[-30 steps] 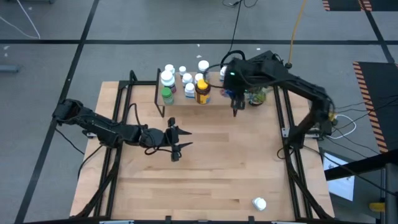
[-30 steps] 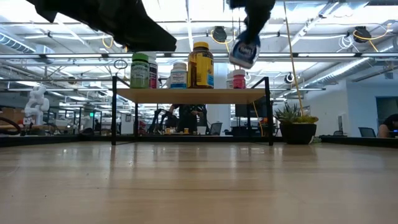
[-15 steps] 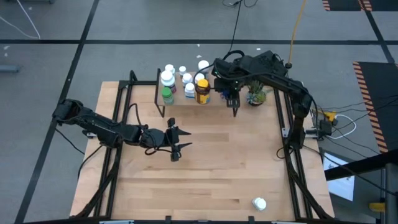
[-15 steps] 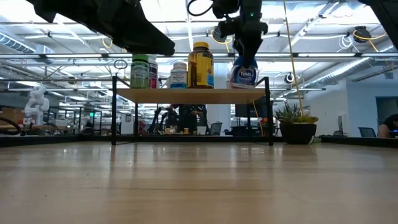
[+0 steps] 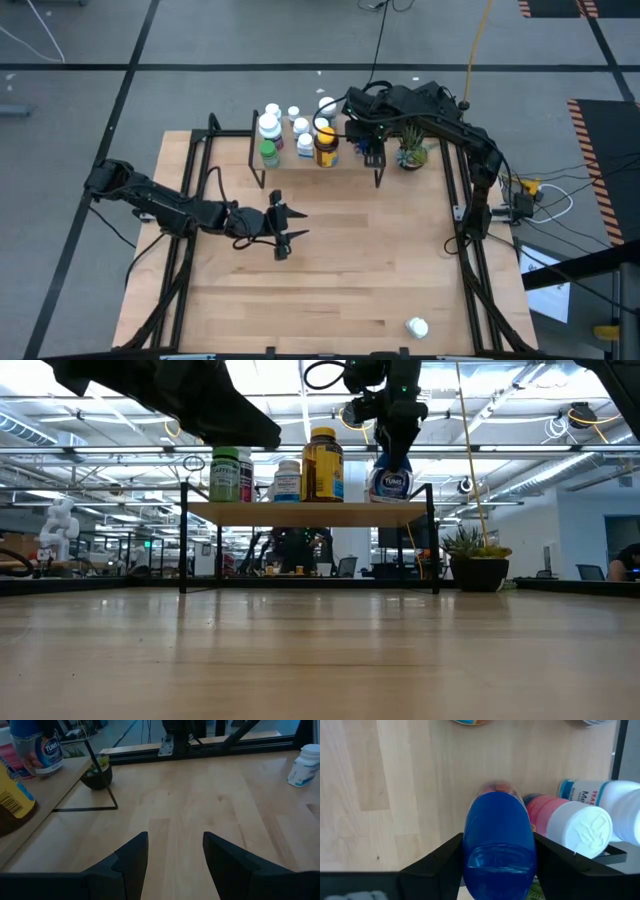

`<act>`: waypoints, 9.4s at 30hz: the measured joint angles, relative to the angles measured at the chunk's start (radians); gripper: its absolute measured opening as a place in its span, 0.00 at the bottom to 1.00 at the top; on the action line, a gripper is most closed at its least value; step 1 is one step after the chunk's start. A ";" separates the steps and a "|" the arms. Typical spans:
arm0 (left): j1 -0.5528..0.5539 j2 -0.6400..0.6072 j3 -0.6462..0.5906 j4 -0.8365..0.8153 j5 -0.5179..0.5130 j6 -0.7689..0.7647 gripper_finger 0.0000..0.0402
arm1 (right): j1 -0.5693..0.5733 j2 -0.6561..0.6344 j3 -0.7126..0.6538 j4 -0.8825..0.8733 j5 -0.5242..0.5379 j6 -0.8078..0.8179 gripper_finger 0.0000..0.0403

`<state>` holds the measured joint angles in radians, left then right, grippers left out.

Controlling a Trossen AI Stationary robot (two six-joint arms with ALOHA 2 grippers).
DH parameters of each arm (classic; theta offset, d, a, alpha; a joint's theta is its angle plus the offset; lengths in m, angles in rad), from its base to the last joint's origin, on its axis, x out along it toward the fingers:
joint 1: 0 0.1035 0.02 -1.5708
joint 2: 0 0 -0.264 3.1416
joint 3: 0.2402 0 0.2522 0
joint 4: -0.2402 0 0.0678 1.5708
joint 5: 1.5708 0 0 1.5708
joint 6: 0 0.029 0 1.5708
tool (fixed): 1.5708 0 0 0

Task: Pick and place medicine bottles onto shelf by color
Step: Put the blue pill bottle on the shelf, then put the white pill bottle on the shelf

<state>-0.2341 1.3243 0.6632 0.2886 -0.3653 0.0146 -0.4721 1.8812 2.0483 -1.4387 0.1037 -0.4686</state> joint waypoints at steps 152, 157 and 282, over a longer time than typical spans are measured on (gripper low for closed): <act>-0.076 1.126 1.245 -0.103 0.406 0.060 0.81 | 1.268 -0.747 -1.065 1.003 0.458 1.216 0.54; -0.076 1.126 1.245 -0.098 0.362 -0.027 0.81 | 1.371 -0.569 -0.868 0.697 0.436 1.478 0.53; -0.209 1.063 1.246 -0.549 0.032 -0.073 0.81 | 1.420 -0.193 -1.100 1.099 0.323 1.235 0.78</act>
<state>-0.4427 2.3871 1.9087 -0.2604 -0.3337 -0.0589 0.9482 1.6886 0.9485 -0.3394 0.4265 0.7662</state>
